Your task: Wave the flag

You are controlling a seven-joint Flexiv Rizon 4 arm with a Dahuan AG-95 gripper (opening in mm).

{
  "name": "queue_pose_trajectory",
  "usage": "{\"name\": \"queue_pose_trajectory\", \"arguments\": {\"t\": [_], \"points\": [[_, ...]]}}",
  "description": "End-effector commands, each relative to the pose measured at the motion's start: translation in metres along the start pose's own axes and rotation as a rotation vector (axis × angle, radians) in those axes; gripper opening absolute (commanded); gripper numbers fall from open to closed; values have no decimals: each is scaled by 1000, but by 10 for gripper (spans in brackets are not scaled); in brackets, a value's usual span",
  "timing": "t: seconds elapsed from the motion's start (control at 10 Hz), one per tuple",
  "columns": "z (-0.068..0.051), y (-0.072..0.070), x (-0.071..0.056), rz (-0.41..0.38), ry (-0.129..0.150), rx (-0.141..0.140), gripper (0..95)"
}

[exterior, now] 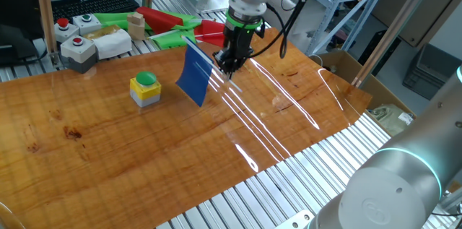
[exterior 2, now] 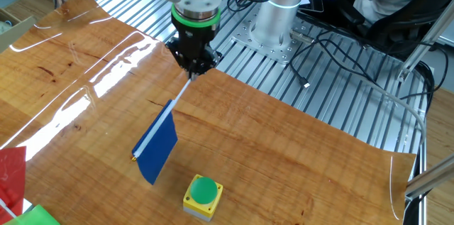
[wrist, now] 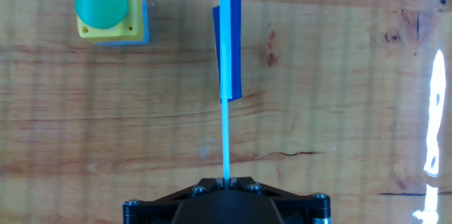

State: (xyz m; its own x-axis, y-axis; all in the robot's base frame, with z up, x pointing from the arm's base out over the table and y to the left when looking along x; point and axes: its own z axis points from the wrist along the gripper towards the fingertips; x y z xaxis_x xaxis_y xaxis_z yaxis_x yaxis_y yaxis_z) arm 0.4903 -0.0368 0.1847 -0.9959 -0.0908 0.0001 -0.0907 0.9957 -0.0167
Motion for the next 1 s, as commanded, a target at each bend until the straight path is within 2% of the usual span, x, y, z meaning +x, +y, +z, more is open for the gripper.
{"name": "queue_pose_trajectory", "arguments": {"t": [0.1,0.5,0.6,0.7,1.0], "points": [[6,-1,-4,2,-1,4,0],[25,-3,-6,6,-5,9,0],[29,-4,-7,8,-4,9,190],[34,-5,-8,14,-5,9,190],[40,-4,-10,48,2,18,760]]}}
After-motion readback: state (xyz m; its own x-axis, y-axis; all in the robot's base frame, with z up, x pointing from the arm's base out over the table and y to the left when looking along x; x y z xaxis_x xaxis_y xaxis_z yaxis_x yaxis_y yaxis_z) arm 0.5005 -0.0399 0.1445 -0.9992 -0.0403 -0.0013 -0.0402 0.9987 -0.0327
